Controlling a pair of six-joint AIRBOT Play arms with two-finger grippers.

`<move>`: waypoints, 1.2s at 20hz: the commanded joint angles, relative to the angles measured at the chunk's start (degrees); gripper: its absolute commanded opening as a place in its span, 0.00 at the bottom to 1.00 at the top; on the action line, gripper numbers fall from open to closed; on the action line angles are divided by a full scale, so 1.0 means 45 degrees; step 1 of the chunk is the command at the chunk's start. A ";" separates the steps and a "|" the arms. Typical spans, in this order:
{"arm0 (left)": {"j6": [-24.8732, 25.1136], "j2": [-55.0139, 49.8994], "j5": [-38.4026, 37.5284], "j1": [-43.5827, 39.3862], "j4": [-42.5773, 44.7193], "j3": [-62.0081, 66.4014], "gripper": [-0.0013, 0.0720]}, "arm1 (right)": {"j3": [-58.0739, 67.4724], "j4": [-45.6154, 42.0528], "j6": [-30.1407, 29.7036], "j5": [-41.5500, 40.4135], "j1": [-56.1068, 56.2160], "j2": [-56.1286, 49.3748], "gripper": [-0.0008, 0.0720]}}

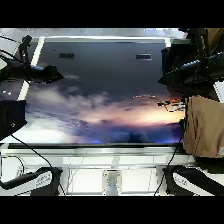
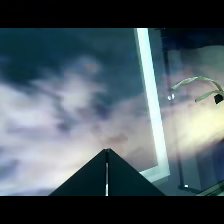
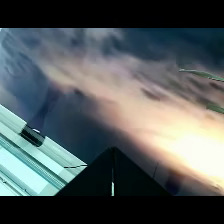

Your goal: Fold the clothes and pants, and hang the long-sleeved shirts on hangers.

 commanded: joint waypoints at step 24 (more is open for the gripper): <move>-0.4828 -0.3643 0.1826 0.4983 0.9622 0.0000 0.98 | 0.0015 0.1030 -0.2905 -0.5197 0.0015 -0.0005 0.04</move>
